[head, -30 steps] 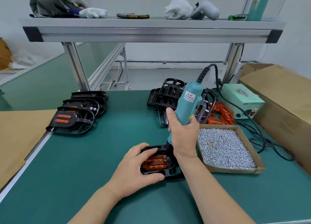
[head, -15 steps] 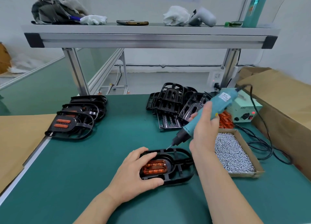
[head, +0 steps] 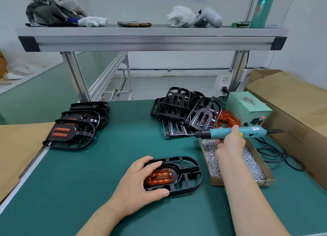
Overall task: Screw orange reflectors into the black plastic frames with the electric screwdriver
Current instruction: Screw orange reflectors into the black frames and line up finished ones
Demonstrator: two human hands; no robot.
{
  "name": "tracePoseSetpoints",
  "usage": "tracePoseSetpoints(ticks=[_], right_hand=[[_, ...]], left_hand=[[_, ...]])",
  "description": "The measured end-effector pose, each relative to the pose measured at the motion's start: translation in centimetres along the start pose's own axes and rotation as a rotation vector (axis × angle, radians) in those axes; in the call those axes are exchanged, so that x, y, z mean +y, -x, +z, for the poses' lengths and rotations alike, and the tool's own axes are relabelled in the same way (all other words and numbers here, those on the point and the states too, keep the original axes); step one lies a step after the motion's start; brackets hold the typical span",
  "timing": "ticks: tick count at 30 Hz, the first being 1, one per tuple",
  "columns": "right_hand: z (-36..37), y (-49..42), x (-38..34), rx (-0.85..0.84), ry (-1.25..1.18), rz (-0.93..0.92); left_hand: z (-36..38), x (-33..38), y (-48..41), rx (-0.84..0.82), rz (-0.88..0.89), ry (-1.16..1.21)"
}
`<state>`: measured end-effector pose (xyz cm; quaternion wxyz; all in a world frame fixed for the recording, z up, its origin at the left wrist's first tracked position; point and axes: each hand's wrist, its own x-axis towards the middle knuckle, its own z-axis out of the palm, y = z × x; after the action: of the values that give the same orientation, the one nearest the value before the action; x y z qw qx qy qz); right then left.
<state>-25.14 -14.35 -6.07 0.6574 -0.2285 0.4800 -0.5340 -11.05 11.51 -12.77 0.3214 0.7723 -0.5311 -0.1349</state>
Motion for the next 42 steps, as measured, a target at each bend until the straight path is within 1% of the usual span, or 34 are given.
tracePoseSetpoints(ticks=[6,13,14,17,21,22,23,24,26,27,28,30,33,38,42], right_hand=[[-0.6,-0.6,0.1,0.013,0.058,0.061],[-2.1,0.7,-1.0,-0.092,-0.074,0.137],[-2.6,1.1,-1.1,-0.115,-0.076,0.131],[-4.3,2.6,-1.2,-0.152,0.019,0.119],[-5.5,3.9,-0.4,-0.225,0.189,0.015],[-5.9,4.2,-0.3,-0.257,0.276,-0.021],[-6.2,4.2,-0.1,-0.299,0.434,-0.085],[-6.5,4.1,0.1,-0.337,0.652,-0.185],[-7.1,3.5,0.2,-0.375,1.130,-0.457],[-7.3,3.3,0.2,-0.390,1.314,-0.558],[-7.3,3.1,0.1,-0.406,1.456,-0.603],[-7.1,3.0,0.0,-0.431,1.635,-0.599],[-6.8,2.9,-0.1,-0.440,1.697,-0.587],[-6.8,2.7,0.0,-0.421,1.636,-0.626],[-7.3,2.6,0.4,-0.383,1.579,-0.705]], left_hand=[[0.0,0.1,-0.1,-0.009,-0.012,0.007],[-0.2,0.2,0.0,-0.015,-0.014,0.004],[-0.2,0.2,-0.1,-0.015,-0.013,0.004],[-0.2,0.3,-0.1,-0.017,-0.019,0.000],[-0.2,0.3,0.0,-0.014,-0.023,-0.003],[-0.1,0.3,0.0,-0.012,-0.023,-0.003],[-0.1,0.3,0.0,-0.011,-0.023,-0.003],[-0.1,0.4,0.0,-0.010,-0.022,-0.003],[-0.1,0.4,0.1,-0.006,-0.018,-0.007],[-0.1,0.4,0.1,-0.004,-0.017,-0.007],[-0.1,0.5,0.1,-0.002,-0.017,-0.007],[-0.1,0.5,0.1,-0.004,-0.020,-0.007],[-0.2,0.6,0.2,-0.009,-0.028,-0.007],[-0.2,0.6,0.2,-0.009,-0.030,-0.001],[-0.2,0.7,0.2,-0.015,-0.033,-0.002]])
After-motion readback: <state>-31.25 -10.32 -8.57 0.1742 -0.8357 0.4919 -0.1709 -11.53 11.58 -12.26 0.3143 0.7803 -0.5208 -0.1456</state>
